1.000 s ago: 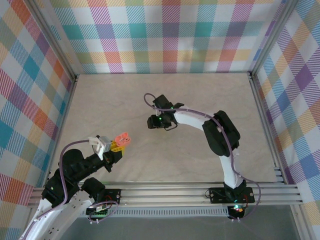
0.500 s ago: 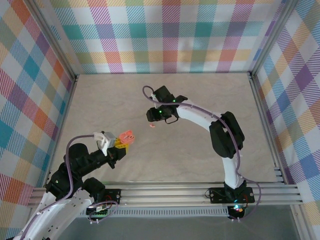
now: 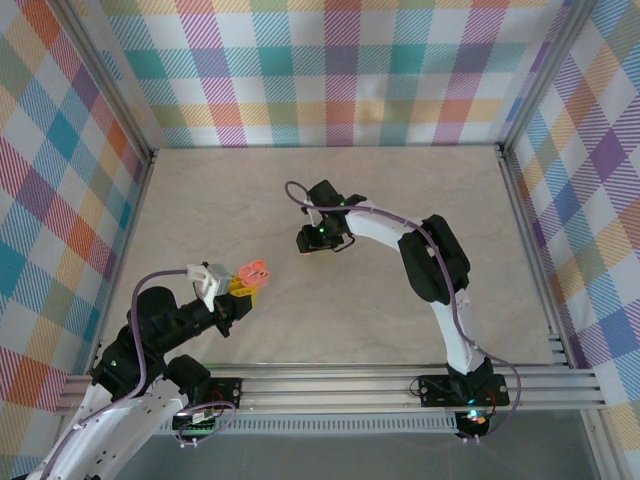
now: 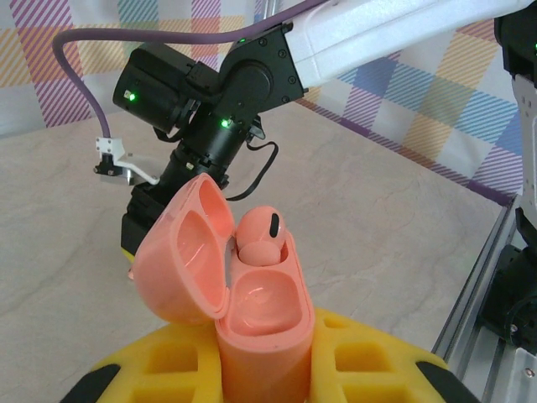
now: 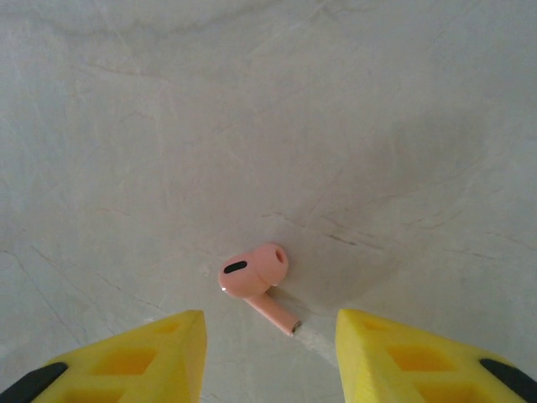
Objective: Insert wireless bluetooth earbuds into charging case
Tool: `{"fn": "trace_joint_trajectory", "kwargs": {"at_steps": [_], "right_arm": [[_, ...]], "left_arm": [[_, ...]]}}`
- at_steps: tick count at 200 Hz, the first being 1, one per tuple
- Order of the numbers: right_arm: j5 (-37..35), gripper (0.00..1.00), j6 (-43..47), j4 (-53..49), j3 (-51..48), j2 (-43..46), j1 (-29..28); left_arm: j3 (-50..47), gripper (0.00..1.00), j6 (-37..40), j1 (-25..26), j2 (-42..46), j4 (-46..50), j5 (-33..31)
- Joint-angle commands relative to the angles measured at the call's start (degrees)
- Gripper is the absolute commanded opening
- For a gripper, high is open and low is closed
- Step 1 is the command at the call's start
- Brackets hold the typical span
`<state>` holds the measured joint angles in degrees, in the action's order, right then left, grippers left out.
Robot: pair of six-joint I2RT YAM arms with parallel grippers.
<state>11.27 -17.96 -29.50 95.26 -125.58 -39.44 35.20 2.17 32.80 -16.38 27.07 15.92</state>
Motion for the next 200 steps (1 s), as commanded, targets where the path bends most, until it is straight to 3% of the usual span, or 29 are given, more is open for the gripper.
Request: {"fn": "trace_joint_trajectory", "kwargs": {"at_steps": [1, 91, 200], "right_arm": [[3.3, 0.44, -1.57, 1.56, -1.19, -1.22, -0.61], [6.99, 0.43, -6.52, 5.11, -4.54, -0.56, -2.86], [6.12, 0.42, -7.08, 1.39, -0.41, -0.41, -6.0]], "left_arm": [[1.1, 0.1, -0.42, -0.62, 0.82, -0.09, 0.21], [1.36, 0.1, -0.32, -0.63, 2.8, 1.59, -0.63], [1.71, 0.11, -0.24, -0.67, 3.8, 2.46, -0.9]]}}
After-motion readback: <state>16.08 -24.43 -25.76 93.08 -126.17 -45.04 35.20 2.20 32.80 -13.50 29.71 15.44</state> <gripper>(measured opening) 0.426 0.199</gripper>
